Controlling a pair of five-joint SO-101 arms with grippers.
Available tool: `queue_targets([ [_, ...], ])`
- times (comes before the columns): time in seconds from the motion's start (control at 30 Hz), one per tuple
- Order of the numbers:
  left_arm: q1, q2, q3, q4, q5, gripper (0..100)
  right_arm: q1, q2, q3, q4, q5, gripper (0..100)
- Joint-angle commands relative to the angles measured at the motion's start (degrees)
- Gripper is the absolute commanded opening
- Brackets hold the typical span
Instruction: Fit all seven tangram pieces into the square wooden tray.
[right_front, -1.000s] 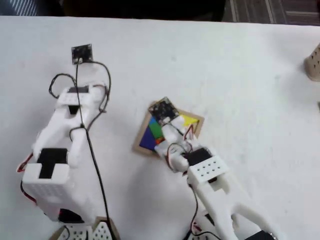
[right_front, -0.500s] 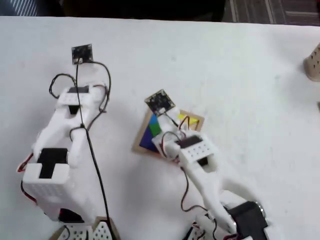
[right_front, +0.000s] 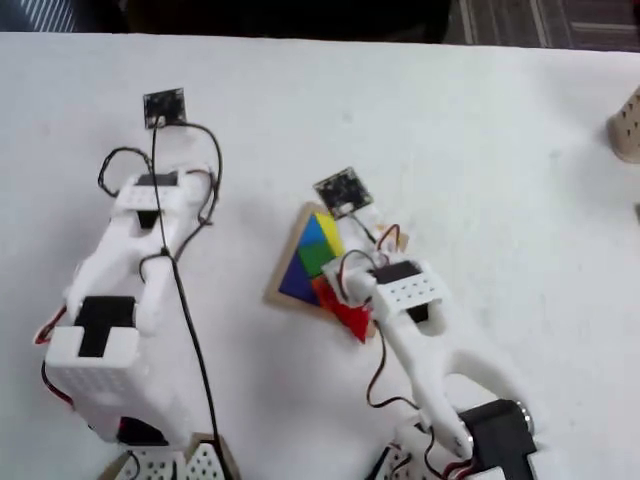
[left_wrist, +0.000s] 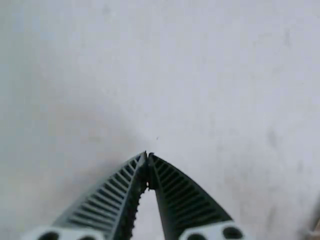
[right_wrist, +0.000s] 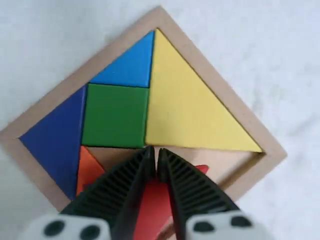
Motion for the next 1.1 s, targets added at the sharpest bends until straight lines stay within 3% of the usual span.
queue_targets([
  [0.0, -0.31, -0.31, -3.08, 0.26, 0.26, 2, 4.09, -4.62, -2.9, 2.15, -0.26, 1.8],
  [0.17, -0.31, -0.4, -3.08, 0.26, 0.26, 2, 6.11, -15.34, -0.18, 11.3, -0.53, 1.8],
  [0.43, -0.31, -0.4, -3.08, 0.26, 0.26, 2, -8.92, -30.55, 13.36, 13.49, -0.53, 1.8],
  [0.93, -0.31, -0.31, -3.08, 0.18, 0.26, 2, -8.92, -20.79, 11.34, 13.32, -0.62, 1.8],
  [1.07, -0.31, -0.31, -3.08, 0.18, 0.26, 2, -6.02, -15.69, 8.26, 13.05, -0.62, 1.8],
])
